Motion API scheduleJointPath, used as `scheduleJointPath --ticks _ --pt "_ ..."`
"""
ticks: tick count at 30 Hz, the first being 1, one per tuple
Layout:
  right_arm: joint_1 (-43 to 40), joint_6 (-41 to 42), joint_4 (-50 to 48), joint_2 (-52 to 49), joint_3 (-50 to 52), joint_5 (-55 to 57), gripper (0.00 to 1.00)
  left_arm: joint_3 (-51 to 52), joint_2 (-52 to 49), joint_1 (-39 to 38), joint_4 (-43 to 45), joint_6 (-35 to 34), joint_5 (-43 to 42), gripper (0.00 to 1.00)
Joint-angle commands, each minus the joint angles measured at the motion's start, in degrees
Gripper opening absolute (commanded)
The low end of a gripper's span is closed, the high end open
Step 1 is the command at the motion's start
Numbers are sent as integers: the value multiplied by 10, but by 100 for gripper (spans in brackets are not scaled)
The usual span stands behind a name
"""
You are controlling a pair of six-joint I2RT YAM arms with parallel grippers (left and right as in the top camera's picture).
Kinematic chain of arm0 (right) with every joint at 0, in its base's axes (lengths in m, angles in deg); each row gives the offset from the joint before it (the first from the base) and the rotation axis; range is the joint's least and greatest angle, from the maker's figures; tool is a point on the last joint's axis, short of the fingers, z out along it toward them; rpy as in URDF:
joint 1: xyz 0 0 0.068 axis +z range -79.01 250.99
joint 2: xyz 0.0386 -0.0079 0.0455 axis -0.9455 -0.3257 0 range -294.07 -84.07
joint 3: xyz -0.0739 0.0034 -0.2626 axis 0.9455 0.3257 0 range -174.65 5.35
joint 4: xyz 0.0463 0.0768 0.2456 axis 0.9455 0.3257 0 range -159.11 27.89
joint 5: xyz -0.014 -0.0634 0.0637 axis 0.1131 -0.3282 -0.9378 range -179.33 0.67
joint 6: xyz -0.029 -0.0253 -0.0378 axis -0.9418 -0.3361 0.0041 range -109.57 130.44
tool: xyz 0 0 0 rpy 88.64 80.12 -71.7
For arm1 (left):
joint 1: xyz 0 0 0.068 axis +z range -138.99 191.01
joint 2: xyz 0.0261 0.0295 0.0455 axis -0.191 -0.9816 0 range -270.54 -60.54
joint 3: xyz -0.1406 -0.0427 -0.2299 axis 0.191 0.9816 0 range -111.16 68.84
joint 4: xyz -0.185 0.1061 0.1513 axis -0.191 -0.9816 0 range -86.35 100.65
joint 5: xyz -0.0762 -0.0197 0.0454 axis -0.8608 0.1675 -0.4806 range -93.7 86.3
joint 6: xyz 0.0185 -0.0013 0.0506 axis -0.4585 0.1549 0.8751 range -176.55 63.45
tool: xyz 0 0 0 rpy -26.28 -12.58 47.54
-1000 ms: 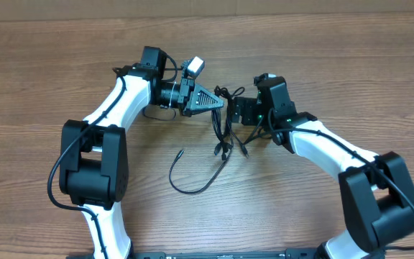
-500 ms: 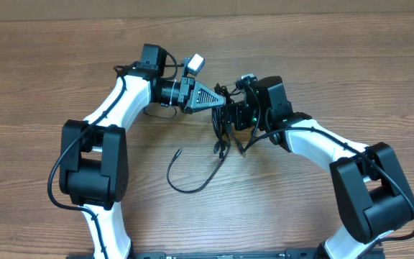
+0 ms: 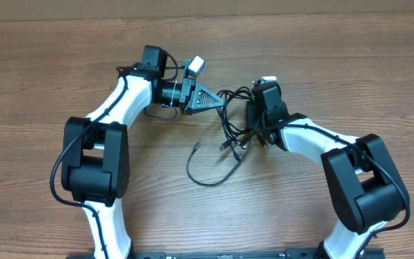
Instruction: Untangle cables
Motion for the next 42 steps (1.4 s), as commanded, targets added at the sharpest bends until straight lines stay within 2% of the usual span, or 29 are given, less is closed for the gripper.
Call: scheduleJointPath --ticks 1,4,10,13,18,24,27,31,36,42 --pt "-32 9 44 -12 7 200 54 -14 8 41 -2 -6 -35 4" --pt "-43 9 58 -12 7 208 54 -14 8 57 -26 -6 39 4" --pt "-49 8 60 -12 6 207 54 -14 8 80 -95 -30 267 4" --pt "-49 6 61 -11 3 207 54 -14 8 83 -118 -32 338 4" --pt "-49 -14 85 15 -20 73 54 -14 8 81 -147 -52 455 8" --pt "-52 -13 134 52 -44 -94 53 -14 8 52 -155 -52 497 13" --pt "-57 -5 172 63 -51 -173 53 -14 8 27 -143 -55 531 19" --pt "-61 -2 221 63 -50 -290 53 -14 8 -8 -125 -90 598 19" --pt "-55 -5 268 63 -50 -351 54 -14 8 -30 -86 -97 594 22" --pt "-52 -3 261 63 -50 -358 57 -14 8 -43 -17 -119 571 34"
